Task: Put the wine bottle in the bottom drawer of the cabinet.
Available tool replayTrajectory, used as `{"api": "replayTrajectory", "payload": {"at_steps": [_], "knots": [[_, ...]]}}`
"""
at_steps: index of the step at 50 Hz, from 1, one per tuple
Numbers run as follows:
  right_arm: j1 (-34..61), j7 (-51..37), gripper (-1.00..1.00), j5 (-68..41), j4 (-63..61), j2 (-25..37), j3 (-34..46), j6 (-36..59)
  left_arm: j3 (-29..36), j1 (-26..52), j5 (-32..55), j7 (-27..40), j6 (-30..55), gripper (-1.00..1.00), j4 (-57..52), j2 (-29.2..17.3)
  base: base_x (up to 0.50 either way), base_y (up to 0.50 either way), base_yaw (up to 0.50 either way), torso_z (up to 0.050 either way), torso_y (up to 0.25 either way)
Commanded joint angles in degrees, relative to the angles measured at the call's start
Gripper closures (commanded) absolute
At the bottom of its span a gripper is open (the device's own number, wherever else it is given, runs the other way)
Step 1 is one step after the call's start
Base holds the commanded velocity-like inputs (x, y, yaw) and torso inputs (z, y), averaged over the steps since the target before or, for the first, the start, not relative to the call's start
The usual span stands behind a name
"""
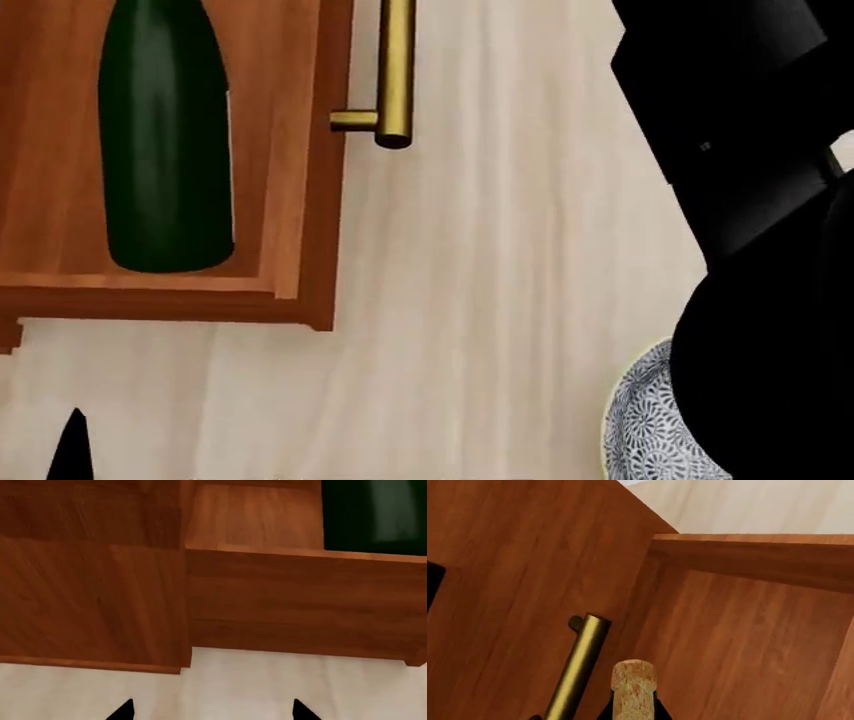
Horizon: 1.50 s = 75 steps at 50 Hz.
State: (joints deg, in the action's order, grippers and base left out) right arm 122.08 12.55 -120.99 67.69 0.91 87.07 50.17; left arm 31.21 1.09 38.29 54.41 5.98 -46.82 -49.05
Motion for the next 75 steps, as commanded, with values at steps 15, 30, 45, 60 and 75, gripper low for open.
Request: {"api": "replayTrajectory", "payload": {"at_steps": [15,30,45,60,75], "knots": [[-3.77,-2.20,1.00,2.38,-4.57,-0.90,6.63,-1.02,-0.13,-0.65,-0.11,-0.59,-1.22,-1.00,0.65,0.11,0.00,0.00,0.00,0.000,-0.092],[-3.42,-2.99,-1.00,3.37,-4.88,-0.90,6.57,-2.22,-0.38,-1.14,-0.40,-0.63,-1.94,-1.00,0.73,-0.02,0.00,0.00,0.00,-0.001,-0.006],[-0.22,-4.12,-1.00,5.65,-5.03,-0.90,6.25,-2.51,-0.01,-1.06,-1.00,-1.02,-2.04,-1.00,0.62,0.24,0.00,0.00,0.00,-0.003,-0.008],[6.67,-0.16,-1.00,13.64,-2.39,-0.90,6.11,1.51,0.40,-0.56,-0.88,-1.49,-1.76,-1.00,1.32,0.84,0.00,0.00,0.00,-0.001,-0.001],[8.93,1.57,-1.00,18.32,-0.94,-0.90,5.46,2.67,-0.02,-0.70,-0.56,-0.86,-1.87,-1.00,1.22,0.84,0.00,0.00,0.00,0.000,0.000]]}}
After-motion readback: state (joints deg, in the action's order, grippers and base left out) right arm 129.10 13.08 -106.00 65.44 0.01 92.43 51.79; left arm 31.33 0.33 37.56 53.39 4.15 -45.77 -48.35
